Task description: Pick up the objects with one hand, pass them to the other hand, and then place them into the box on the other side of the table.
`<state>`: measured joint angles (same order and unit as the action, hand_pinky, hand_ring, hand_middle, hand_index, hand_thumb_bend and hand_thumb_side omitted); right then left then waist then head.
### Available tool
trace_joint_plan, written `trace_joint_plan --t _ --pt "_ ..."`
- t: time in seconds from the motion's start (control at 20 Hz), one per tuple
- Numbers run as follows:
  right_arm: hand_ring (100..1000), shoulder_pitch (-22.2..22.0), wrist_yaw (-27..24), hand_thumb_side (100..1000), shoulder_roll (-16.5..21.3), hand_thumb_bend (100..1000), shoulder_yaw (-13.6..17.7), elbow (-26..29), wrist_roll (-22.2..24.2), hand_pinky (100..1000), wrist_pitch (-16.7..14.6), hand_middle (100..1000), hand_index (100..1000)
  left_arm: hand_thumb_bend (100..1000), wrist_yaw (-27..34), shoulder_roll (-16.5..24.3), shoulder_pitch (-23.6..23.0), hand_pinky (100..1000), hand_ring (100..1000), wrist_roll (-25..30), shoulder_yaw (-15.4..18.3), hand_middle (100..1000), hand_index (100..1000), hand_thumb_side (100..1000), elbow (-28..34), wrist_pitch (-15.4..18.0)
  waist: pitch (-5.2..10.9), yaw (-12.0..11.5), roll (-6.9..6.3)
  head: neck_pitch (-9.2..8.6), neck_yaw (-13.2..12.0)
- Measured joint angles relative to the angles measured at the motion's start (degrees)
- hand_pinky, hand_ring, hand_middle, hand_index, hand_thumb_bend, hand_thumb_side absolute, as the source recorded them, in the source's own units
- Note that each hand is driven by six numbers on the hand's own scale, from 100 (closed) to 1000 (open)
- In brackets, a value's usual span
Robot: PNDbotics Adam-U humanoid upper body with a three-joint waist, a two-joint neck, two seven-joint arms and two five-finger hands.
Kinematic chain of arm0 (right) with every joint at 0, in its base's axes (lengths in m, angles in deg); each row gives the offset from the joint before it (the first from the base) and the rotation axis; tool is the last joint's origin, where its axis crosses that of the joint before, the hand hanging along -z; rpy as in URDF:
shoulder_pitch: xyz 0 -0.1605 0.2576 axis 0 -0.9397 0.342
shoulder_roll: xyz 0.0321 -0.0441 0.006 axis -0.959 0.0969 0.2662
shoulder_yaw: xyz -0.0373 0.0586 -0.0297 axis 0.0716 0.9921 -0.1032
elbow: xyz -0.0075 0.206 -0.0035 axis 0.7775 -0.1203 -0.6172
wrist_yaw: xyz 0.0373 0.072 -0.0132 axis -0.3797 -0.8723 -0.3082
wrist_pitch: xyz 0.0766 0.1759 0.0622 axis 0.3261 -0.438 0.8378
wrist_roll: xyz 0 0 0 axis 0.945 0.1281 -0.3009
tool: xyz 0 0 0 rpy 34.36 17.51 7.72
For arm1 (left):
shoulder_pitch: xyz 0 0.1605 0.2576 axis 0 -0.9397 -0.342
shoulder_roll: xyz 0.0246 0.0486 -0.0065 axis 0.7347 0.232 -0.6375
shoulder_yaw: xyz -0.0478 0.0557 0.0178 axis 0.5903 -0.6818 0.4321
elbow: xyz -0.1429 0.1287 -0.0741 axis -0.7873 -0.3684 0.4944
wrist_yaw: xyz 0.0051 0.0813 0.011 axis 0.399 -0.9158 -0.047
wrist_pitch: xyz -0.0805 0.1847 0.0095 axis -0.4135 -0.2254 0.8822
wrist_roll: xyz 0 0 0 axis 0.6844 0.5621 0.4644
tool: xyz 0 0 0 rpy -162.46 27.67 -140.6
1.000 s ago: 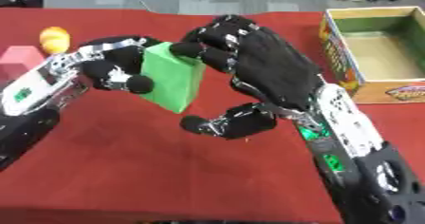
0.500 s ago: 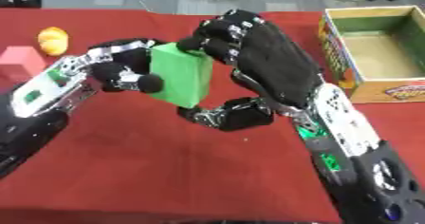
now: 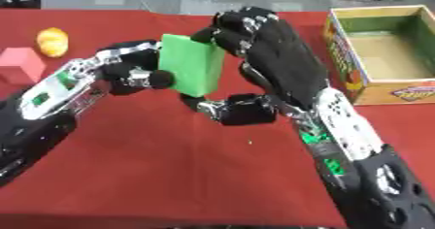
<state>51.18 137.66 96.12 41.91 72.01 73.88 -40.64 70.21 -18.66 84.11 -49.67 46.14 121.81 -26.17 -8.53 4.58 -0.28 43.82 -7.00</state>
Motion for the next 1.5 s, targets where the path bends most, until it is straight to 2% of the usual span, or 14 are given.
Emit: trace_joint_plan --t 0.05,0.15,0.25,0.3,0.35,0.4,0.75,0.95,1.2,1.35,1.5 --pt "502 0.0 -0.22 398 -0.01 132 -0.02 -0.07 -0.27 519 0.22 486 599 551 -0.02 0.0 0.0 773 648 -0.08 -0.2 598 694 385 0.04 -0.08 0.0 0.01 0.0 0.0 0.0" --pt "499 0.03 -0.63 388 -0.06 123 0.0 -0.19 -0.72 524 0.47 484 593 641 -0.27 0.0 0.0 777 659 -0.12 -0.59 620 723 420 0.33 -0.22 0.0 0.03 0.0 0.0 0.0" --pt "498 0.03 -0.74 388 -0.06 126 0.02 -0.2 -1.06 529 0.49 483 591 678 -0.93 0.01 0.0 803 689 0.16 -0.63 655 758 492 0.56 -0.23 0.0 0.05 0.0 0.0 -0.01" --pt "497 0.03 -0.79 388 -0.06 130 0.06 -0.2 -1.2 534 0.46 482 588 756 -1.37 0.03 0.0 810 704 0.69 -0.63 675 780 528 0.73 -0.12 0.0 0.05 0.0 0.0 -0.01" --pt "497 0.03 -0.81 388 -0.06 130 0.19 -0.2 -1.38 534 0.41 482 588 764 -1.89 0.07 0.0 812 706 1.39 -0.57 677 782 531 0.76 0.1 0.0 0.06 0.0 0.0 -0.02" --pt "498 0.03 -0.81 387 -0.06 133 0.22 -0.2 -1.57 540 0.42 483 589 827 -2.45 0.12 0.0 817 720 2.09 -0.46 696 806 564 0.76 0.41 0.0 0.07 0.0 0.0 -0.03" --pt "508 -0.17 -0.87 400 -0.03 155 1.46 -0.18 -2.94 559 0.98 493 596 992 -7.3 2.52 -0.89 846 772 4.28 4.06 763 851 684 -0.7 4.89 0.0 0.09 0.0 0.0 -0.26" --pt "513 -0.44 -1.59 402 1.04 163 3.69 -0.19 -3.64 565 3.13 497 599 993 -9.66 4.81 -3.03 847 775 2.55 8.63 765 853 694 -1.09 8.29 0.0 0.04 0.0 0.0 -0.26" --pt "513 1.4 -4.48 408 4.72 167 7.62 -2.03 -4.39 565 7.94 498 601 929 -9.94 6.97 -7.9 838 762 -2.68 15.01 748 842 697 0.54 11.81 0.0 -0.49 0.0 0.0 0.15" --pt "512 3.64 -7.66 416 7.86 167 10.28 -4.98 -4.74 565 11.51 498 601 902 -11.14 7.12 -11.21 835 756 -6.15 18.28 739 836 691 3.07 13.08 0.0 -1.27 0.0 0.0 0.88" --pt "510 6.2 -11.91 415 11.11 169 12.99 -10.17 -5.12 561 15.35 497 603 881 -13.37 6.4 -14.34 833 754 -9.02 20.89 737 833 689 5.6 13.91 0.0 -2.41 -0.02 0.0 1.78"
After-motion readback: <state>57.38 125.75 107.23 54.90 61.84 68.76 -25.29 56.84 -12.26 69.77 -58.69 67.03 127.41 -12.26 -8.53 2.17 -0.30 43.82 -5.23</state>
